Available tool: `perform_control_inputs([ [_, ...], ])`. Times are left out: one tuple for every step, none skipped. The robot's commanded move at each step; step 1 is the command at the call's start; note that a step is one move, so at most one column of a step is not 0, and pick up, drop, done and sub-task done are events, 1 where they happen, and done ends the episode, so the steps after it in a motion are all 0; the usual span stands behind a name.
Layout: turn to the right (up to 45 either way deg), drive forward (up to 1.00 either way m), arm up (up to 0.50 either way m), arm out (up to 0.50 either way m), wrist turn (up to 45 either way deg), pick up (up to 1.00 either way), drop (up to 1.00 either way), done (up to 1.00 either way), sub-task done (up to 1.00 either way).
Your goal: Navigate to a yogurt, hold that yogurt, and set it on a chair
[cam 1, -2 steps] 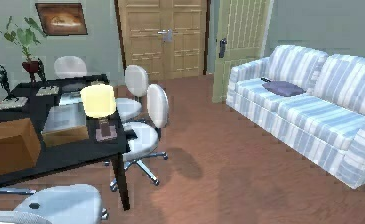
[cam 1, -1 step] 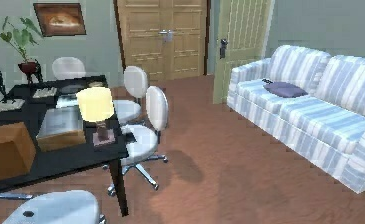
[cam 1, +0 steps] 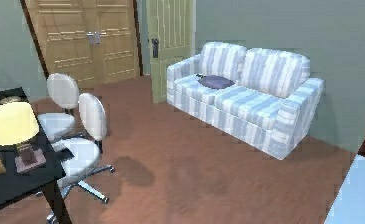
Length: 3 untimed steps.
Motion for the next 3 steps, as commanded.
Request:
perform_control_inputs([
  [0.0, 0.55, 0.0, 0.0, 0.0, 0.0, 0.0, 0.0, 0.0],
  [-45.0, 0.0, 0.0, 0.0, 0.0, 0.0, 0.0, 0.0, 0.0],
  [45.0, 0.0, 0.0, 0.0, 0.0, 0.0, 0.0, 0.0, 0.0],
])
